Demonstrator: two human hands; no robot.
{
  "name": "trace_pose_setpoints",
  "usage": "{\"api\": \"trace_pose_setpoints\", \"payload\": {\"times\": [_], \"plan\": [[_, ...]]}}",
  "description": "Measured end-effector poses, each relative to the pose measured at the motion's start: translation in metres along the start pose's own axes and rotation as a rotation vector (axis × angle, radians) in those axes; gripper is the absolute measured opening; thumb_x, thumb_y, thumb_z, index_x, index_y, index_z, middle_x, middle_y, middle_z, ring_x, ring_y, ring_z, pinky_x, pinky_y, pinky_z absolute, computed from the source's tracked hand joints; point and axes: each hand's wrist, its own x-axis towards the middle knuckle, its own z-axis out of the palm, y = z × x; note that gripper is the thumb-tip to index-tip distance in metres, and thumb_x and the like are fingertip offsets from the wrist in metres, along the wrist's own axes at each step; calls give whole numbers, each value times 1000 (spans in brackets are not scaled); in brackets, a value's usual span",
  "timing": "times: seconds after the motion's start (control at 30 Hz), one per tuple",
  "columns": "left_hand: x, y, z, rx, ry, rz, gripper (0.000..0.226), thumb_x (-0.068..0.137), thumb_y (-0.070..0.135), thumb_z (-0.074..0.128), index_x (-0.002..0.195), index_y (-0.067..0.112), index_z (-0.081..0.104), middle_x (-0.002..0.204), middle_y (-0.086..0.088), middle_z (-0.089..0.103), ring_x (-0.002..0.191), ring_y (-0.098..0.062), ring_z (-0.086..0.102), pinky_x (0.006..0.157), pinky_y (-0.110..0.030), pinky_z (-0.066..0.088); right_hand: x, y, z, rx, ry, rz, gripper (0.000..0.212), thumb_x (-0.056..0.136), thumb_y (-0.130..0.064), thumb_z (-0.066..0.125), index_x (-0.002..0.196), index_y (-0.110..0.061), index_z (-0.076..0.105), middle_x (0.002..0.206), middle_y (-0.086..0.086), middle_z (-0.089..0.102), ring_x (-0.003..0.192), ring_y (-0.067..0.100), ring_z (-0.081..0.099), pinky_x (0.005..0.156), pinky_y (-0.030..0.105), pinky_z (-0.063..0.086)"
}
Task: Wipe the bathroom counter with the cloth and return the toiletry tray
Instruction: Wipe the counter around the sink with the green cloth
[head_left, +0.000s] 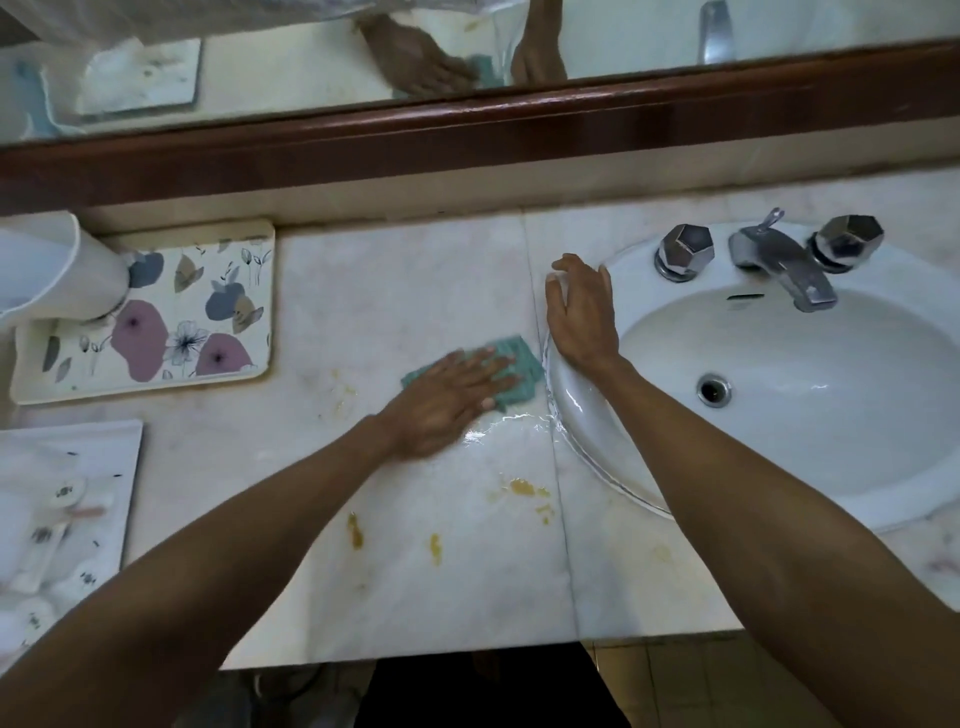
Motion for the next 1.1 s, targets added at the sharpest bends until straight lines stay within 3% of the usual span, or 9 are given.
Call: {"api": "trace_pose_setpoints", "payload": {"times": [0.1, 0.2, 0.3, 0.43, 0.6, 0.73, 0.83, 1.0, 1.1], "plan": [[29, -25, -16, -77, 106, -239, 49, 109, 39, 23, 158, 35, 21, 167, 10, 11, 155, -12, 2, 125, -42, 5, -4, 3, 2, -72, -10, -57, 31, 100, -26, 41, 119, -7, 57, 121, 6, 63, 118, 26, 54, 119, 43, 19], [42, -20, -15, -163, 155, -347, 48, 109, 35, 26, 157, 31, 26, 166, 6, 16, 155, -16, 4, 125, -47, 5, -5, 2, 4, -139, -31, -83, 32, 100, -27, 40, 118, -7, 58, 121, 8, 63, 118, 27, 54, 118, 47, 21], [14, -1, 2, -183, 197, -331, 48, 109, 34, 26, 157, 30, 28, 166, 7, 18, 155, -13, 3, 125, -44, 3, -7, 3, 10, -288, -40, -87, 37, 100, -30, 37, 118, -6, 58, 128, 13, 59, 123, 33, 50, 117, 51, 21], [-65, 25, 29, -16, 149, -266, 51, 109, 38, 24, 160, 31, 18, 168, 9, 8, 155, -12, -4, 125, -39, -2, -4, -18, 27, -481, -180, 28, 47, 101, -37, 34, 135, -7, 47, 153, 20, 34, 146, 36, 24, 120, 53, 3], [-99, -7, 26, 161, 90, -170, 51, 109, 41, 23, 159, 33, 21, 168, 8, 10, 156, -14, 2, 125, -39, 3, -3, -51, 53, -395, -321, 19, 50, 103, -34, 34, 144, -5, 38, 160, 25, 18, 149, 39, 15, 122, 49, 8], [-62, -47, 1, 104, 219, -518, 52, 107, 44, 19, 158, 33, 25, 166, 6, 19, 155, -17, 12, 123, -48, 14, -12, -52, 61, -387, -321, 14, 50, 103, -32, 36, 145, -4, 36, 160, 26, 17, 148, 40, 16, 120, 49, 15], [-45, -42, -2, 13, 263, -643, 56, 104, 45, 16, 158, 32, 26, 167, 5, 18, 155, -19, 9, 125, -45, 3, -15, -52, 62, -398, -313, -15, 50, 103, -32, 37, 144, -4, 37, 159, 26, 19, 147, 40, 17, 119, 50, 16], [-109, -1, 29, 55, 208, -463, 52, 107, 43, 20, 159, 33, 20, 168, 8, 9, 156, -15, 1, 125, -41, 1, -20, -64, 73, -395, -353, -84, 52, 103, -32, 35, 148, -6, 33, 162, 24, 13, 150, 38, 12, 122, 50, 11], [-152, -16, 31, 91, 201, -434, 52, 108, 42, 22, 159, 34, 19, 168, 10, 8, 155, -13, 0, 125, -38, 1, -26, -70, 84, -399, -382, -121, 54, 103, -34, 33, 150, -7, 29, 163, 21, 11, 151, 36, 9, 122, 50, 8]]}}
